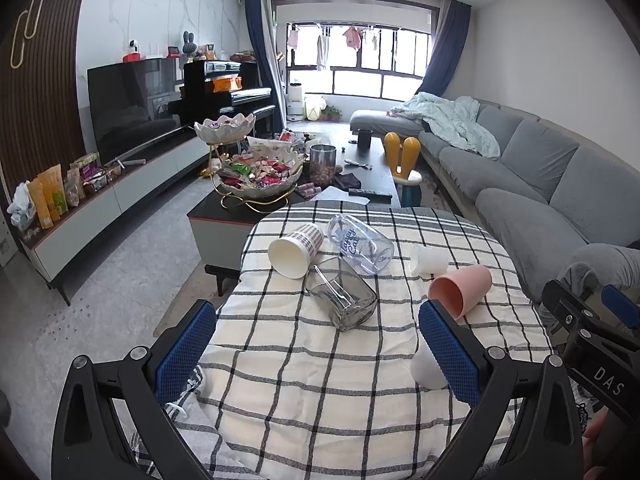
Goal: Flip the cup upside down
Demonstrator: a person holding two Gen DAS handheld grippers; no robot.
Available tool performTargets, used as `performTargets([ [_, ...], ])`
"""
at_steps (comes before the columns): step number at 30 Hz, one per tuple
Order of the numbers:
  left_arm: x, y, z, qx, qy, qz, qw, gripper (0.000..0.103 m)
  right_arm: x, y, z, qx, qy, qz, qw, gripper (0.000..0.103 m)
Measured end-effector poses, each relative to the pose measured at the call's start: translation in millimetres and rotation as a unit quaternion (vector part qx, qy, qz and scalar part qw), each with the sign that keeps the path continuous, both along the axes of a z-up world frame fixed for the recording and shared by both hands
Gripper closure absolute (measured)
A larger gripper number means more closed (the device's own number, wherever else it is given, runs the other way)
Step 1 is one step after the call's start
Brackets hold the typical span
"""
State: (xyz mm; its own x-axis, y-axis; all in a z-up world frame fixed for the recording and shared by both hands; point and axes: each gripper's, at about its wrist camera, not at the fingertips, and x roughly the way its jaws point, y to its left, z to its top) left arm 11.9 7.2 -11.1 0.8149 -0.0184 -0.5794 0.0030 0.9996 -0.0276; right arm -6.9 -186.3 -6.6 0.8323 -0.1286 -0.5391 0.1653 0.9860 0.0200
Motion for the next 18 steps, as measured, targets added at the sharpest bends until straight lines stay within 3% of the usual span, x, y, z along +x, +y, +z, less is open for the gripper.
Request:
performTargets([
  [18,3.4,3.4,-5.2,0.009,0.010,0.006,0.9999,0.000,0.3,0.7,0.1,0.001,0.002,0.000,1.000,0.002],
])
